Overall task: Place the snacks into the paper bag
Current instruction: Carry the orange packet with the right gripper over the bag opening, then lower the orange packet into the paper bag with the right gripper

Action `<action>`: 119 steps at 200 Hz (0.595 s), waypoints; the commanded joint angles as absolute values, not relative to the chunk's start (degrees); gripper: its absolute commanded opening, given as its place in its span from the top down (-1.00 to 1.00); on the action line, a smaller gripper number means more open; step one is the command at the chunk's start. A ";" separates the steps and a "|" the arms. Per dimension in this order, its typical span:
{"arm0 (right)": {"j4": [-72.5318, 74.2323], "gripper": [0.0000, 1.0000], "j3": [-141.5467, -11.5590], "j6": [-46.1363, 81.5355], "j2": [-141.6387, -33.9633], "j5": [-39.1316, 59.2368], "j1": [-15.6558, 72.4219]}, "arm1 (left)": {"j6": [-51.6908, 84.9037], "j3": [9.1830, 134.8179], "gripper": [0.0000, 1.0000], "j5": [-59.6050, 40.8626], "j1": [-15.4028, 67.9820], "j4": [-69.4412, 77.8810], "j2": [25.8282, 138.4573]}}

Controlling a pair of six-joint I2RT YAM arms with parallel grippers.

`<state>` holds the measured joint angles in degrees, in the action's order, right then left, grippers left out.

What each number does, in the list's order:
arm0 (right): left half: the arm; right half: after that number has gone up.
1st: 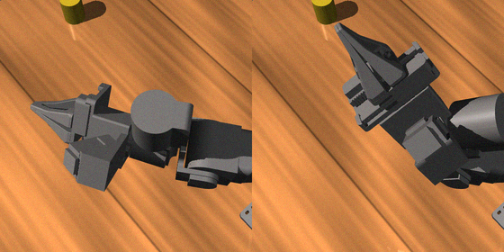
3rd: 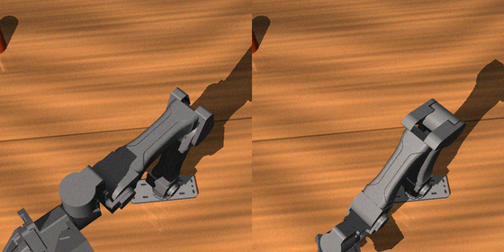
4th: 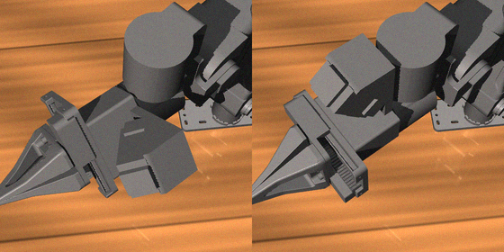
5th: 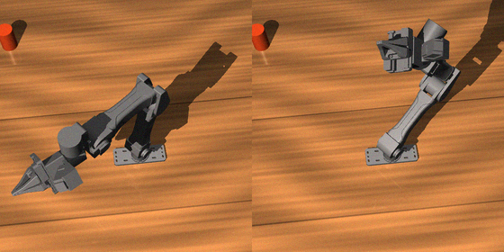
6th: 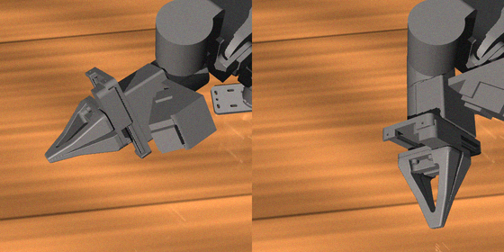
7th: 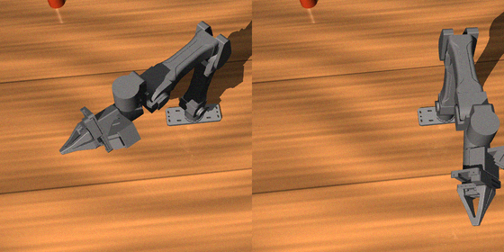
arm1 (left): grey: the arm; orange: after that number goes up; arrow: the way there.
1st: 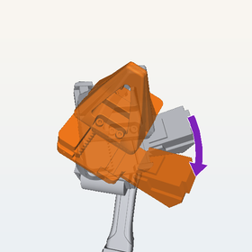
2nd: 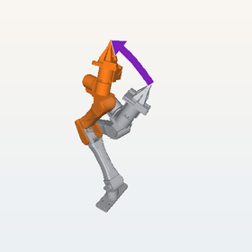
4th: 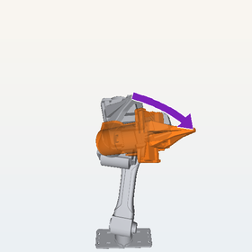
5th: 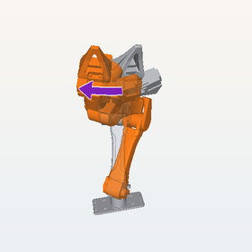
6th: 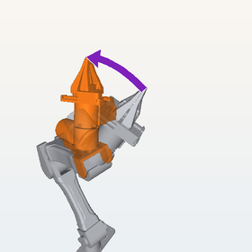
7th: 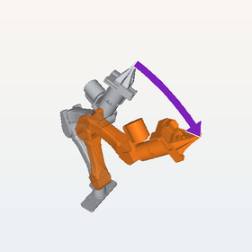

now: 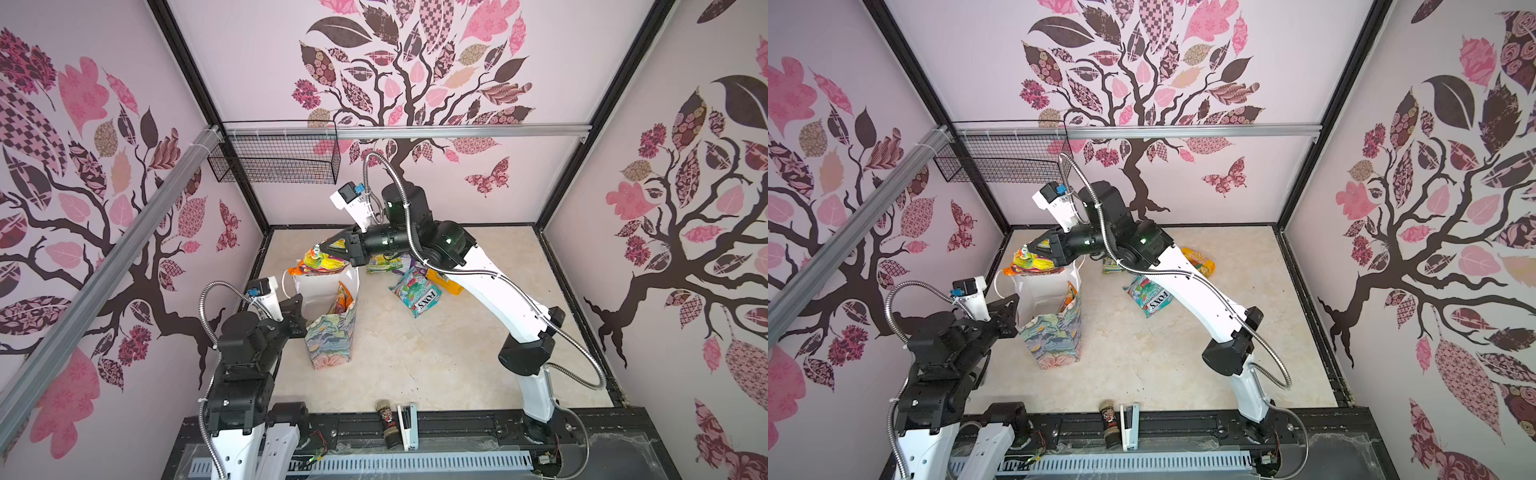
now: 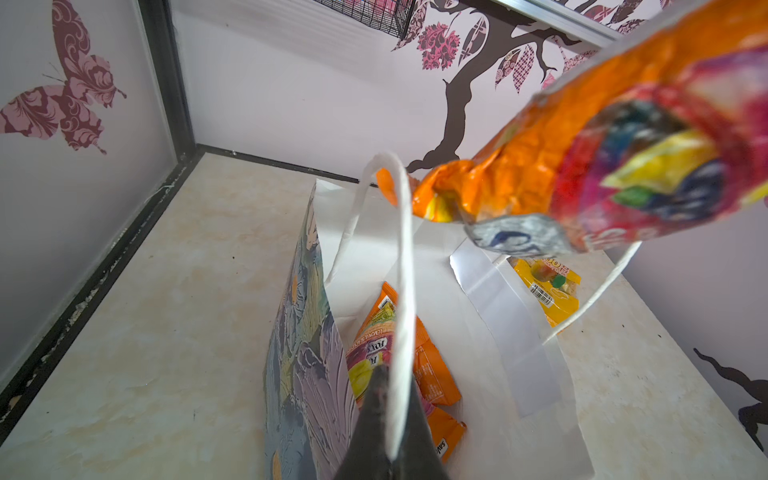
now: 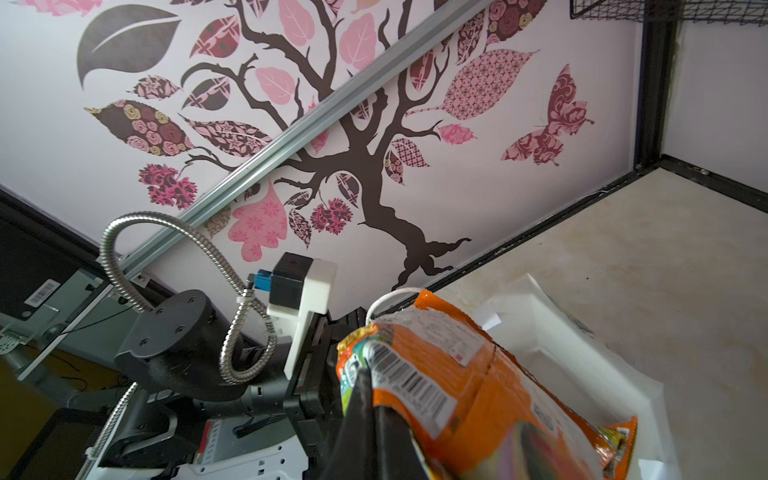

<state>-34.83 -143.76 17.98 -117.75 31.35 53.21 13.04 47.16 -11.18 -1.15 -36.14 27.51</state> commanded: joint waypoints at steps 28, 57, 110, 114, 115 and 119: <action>-33.21 1.00 -144.74 16.44 -120.82 25.56 53.68 | 12.57 47.11 1.00 -9.96 -1.34 -35.86 26.39; -33.57 1.00 -144.57 15.73 -121.94 24.22 53.84 | 12.57 47.18 1.00 -9.59 -1.36 -36.03 26.67; -34.60 1.00 -144.50 13.25 -123.51 19.07 53.95 | 12.48 47.34 1.00 -9.17 -1.39 -36.26 27.12; -34.78 1.00 -144.46 13.10 -123.62 18.87 53.94 | 12.48 47.33 1.00 -9.14 -1.37 -36.26 27.07; -34.83 1.00 -144.43 13.05 -123.68 18.79 53.95 | 12.48 47.35 1.00 -9.14 -1.35 -36.24 27.07; -35.16 1.00 -144.42 12.76 -123.71 18.56 54.01 | 12.40 47.37 1.00 -9.30 -1.35 -36.24 27.03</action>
